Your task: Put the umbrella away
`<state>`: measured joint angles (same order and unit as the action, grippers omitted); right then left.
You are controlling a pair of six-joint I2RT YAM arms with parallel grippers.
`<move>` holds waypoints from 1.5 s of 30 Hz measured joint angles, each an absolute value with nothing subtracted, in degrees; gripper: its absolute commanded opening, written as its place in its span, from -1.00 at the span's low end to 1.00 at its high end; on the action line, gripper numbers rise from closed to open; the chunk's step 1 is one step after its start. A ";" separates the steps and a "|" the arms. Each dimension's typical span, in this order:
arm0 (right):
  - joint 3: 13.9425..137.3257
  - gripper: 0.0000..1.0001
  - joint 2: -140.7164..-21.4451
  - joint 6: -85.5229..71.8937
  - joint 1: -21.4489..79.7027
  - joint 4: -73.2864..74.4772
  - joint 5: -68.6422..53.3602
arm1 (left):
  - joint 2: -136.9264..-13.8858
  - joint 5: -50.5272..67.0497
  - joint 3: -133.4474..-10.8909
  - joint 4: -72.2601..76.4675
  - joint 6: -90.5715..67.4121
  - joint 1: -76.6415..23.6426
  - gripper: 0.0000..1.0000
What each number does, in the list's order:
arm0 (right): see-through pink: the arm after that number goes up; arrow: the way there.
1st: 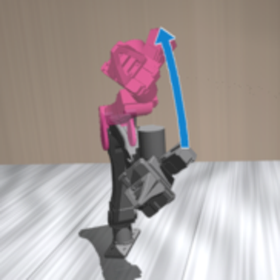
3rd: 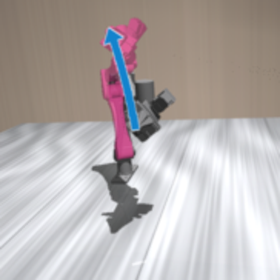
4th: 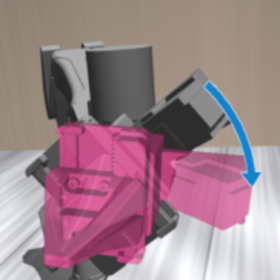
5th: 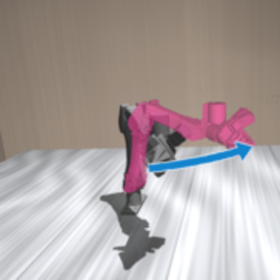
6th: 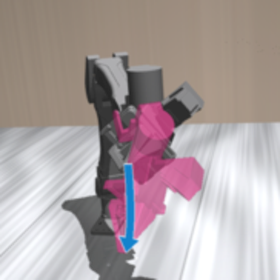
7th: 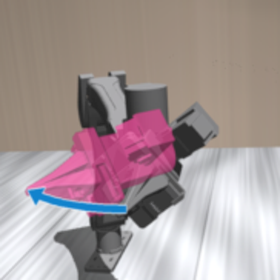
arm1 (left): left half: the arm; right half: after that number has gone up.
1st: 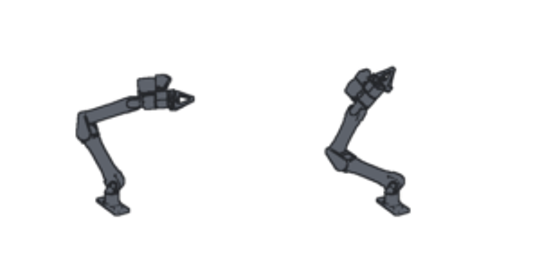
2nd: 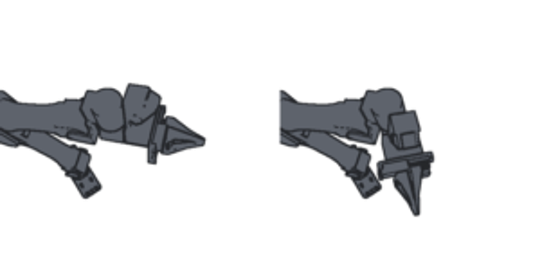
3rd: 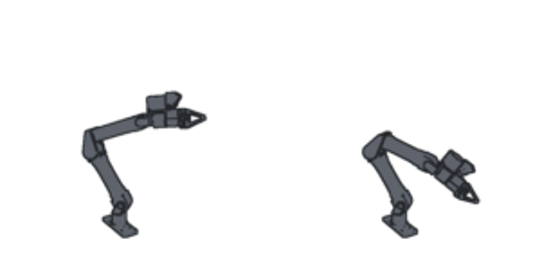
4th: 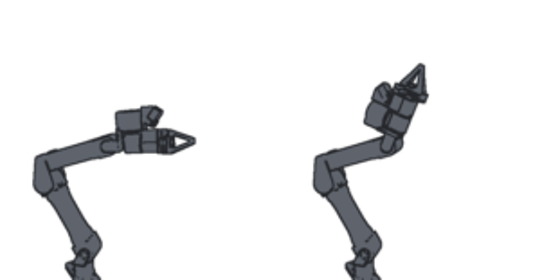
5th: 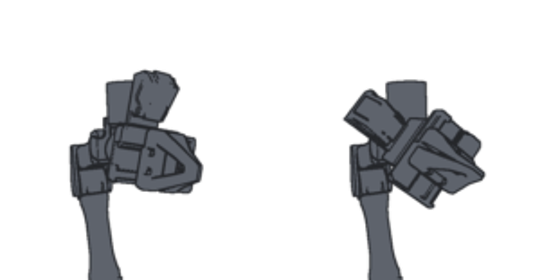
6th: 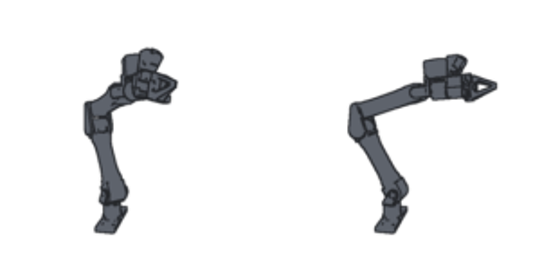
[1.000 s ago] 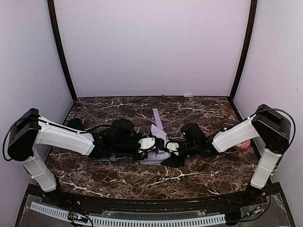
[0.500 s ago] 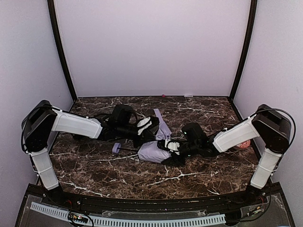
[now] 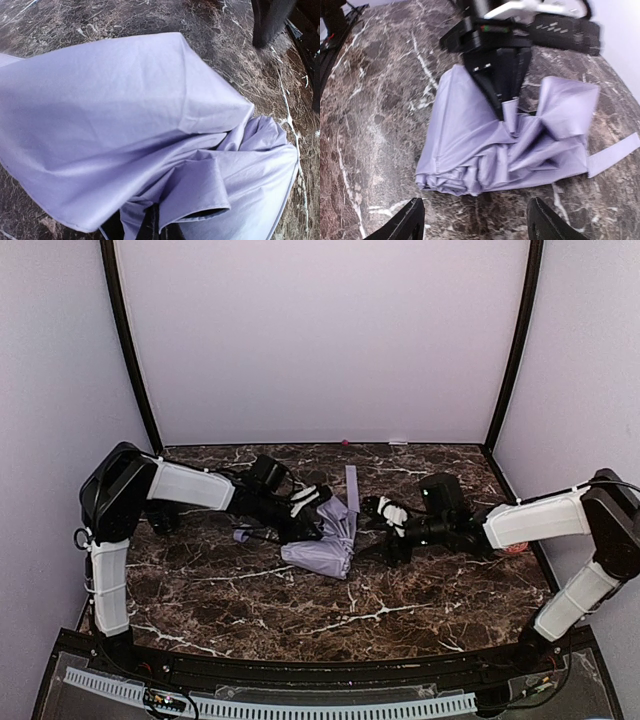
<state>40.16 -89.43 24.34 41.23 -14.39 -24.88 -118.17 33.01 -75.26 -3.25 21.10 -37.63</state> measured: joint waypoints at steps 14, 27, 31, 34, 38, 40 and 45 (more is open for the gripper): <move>62.67 -0.02 -105.06 -0.89 35.44 -12.32 -30.57 | -110.21 38.41 -64.95 4.23 20.49 -37.30 -1.00; 75.40 -0.80 -118.06 1.04 39.64 -1.26 -37.93 | -102.28 44.21 -62.94 7.88 20.27 -40.01 -1.00; 78.46 -0.78 -121.12 4.25 39.20 3.99 -38.96 | -102.45 43.16 -65.17 7.57 19.53 -40.12 -1.00; 81.28 -0.77 -122.39 6.61 38.61 8.36 -39.90 | -104.86 41.28 -68.51 6.94 17.89 -39.68 -1.00; 84.18 -0.75 -123.83 7.97 37.65 11.90 -40.73 | -110.52 38.87 -71.94 6.46 15.49 -37.87 -1.00; 85.14 -0.71 -124.57 8.43 37.30 13.58 -41.12 | -113.51 38.00 -73.14 5.34 15.20 -37.17 -1.00; 88.29 -0.50 -127.42 9.45 36.14 18.15 -41.52 | -120.01 37.89 -77.34 1.15 15.77 -36.62 -1.00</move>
